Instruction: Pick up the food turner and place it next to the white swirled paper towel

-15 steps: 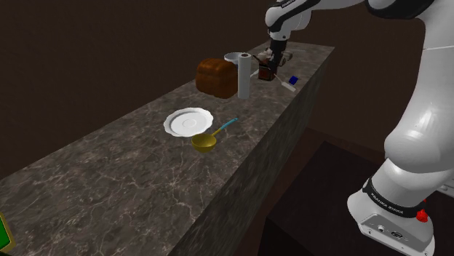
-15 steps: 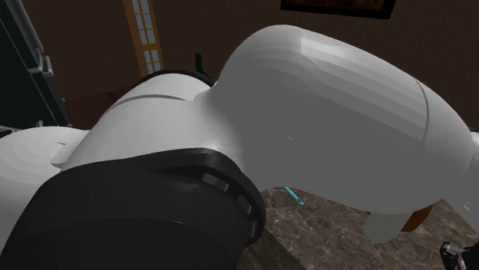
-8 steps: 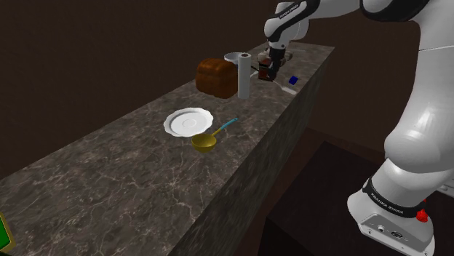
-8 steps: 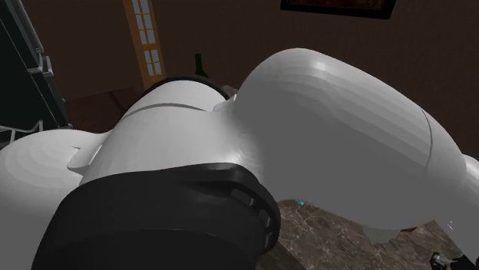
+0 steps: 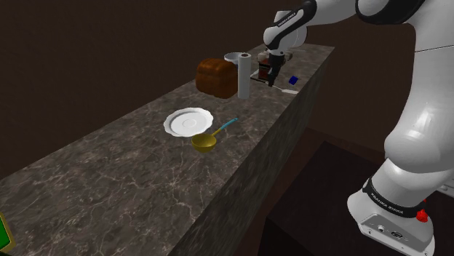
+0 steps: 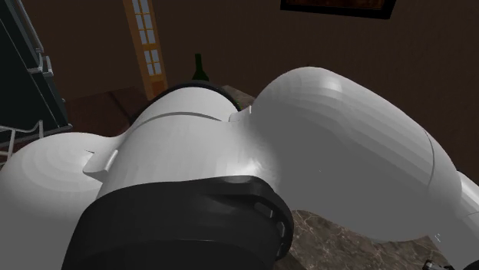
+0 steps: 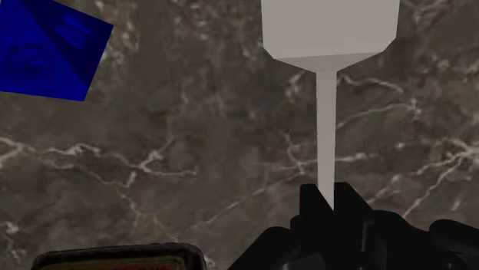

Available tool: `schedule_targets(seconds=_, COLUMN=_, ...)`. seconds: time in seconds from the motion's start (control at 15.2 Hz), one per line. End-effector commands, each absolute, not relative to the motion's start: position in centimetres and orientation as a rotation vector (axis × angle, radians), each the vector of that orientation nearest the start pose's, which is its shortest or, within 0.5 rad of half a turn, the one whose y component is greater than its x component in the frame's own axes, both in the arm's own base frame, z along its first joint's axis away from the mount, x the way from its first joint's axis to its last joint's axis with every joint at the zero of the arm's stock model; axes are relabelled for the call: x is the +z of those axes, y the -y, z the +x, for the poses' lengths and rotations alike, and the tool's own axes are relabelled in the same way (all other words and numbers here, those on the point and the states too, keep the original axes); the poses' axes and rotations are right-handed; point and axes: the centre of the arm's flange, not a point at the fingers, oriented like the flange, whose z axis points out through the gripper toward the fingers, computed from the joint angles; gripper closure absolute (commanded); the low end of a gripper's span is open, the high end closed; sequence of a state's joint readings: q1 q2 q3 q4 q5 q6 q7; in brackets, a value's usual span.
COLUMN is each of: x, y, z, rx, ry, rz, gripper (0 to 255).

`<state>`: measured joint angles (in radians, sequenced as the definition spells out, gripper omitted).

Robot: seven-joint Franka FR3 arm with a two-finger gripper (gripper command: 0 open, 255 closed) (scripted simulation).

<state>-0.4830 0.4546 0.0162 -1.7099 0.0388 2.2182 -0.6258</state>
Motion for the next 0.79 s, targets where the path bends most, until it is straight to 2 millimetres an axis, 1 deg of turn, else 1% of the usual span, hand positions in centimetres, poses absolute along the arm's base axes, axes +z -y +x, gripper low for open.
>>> schedule_targets(seconds=0.0, x=33.2, y=30.2, z=59.9, rx=-0.104, ry=0.211, rz=-3.128, gripper=255)
schedule_targets(seconds=0.2, x=33.2, y=30.2, z=59.9, rx=-0.104, ry=0.211, rz=-3.128, gripper=255)
schedule_targets(seconds=0.26, x=33.2, y=30.2, z=59.9, rx=-0.104, ry=0.211, rz=-3.128, gripper=0)
schedule_targets(seconds=0.59, x=33.2, y=30.2, z=59.9, rx=-0.104, ry=0.211, rz=-3.128, gripper=0)
schedule_targets(seconds=0.73, x=35.8, y=30.2, z=59.7, rx=-0.104, ry=0.211, rz=-3.128, gripper=0)
